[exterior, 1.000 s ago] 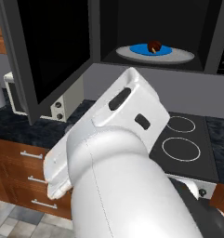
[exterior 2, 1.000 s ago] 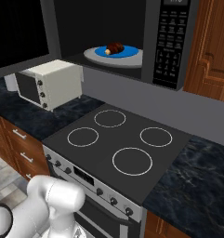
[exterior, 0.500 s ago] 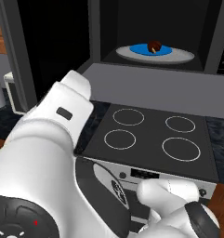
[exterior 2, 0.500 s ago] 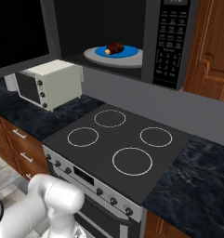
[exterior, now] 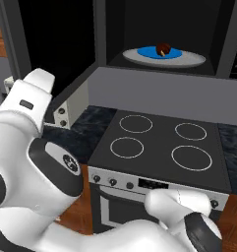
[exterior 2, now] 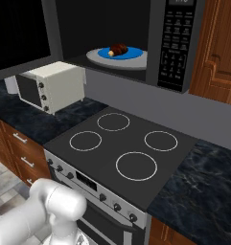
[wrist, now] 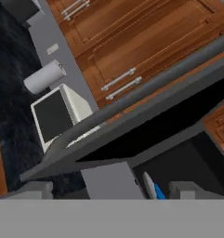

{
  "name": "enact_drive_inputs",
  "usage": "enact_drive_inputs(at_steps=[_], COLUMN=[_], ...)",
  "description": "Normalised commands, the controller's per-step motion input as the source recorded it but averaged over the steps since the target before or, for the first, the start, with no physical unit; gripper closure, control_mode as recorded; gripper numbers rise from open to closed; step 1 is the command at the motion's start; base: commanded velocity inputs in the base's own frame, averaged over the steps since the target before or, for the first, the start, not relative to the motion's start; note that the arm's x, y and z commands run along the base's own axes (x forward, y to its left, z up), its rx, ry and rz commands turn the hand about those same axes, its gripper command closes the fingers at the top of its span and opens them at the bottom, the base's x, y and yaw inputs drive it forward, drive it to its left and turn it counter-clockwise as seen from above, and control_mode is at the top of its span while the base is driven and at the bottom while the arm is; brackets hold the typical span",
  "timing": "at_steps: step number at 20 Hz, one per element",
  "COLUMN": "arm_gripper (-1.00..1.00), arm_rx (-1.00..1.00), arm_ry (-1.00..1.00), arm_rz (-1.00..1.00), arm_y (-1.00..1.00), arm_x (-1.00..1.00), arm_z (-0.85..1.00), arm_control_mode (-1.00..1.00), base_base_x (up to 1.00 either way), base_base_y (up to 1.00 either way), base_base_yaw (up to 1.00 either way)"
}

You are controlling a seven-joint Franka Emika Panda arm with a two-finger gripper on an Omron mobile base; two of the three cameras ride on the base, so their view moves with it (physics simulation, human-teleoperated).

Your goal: Transport the steak from the fridge to the microwave and turn on the microwave.

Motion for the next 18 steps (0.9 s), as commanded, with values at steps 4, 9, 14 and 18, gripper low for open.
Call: enact_drive_inputs(at_steps=[4, 9, 14, 18], arm_gripper=[-1.00, -1.00, -1.00, -1.00], arm_rx=[-0.15, -0.15, -0.08, -0.05], arm_ry=[-0.06, -0.06, -0.02, 0.00], arm_rz=[0.00, 0.00, 0.00, -0.02], arm_y=[0.63, 0.69, 0.48, 0.28], arm_x=[0.22, 0.22, 0.31, 0.53], arm_z=[-0.02, 0.00, 0.00, -0.01], arm_control_mode=[-1.00, -1.00, -1.00, -1.00], base_base_x=[0.00, 0.00, 0.00, 0.00], base_base_y=[0.00, 0.00, 0.00, 0.00], base_base_yaw=[0.00, 0.00, 0.00, 0.00])
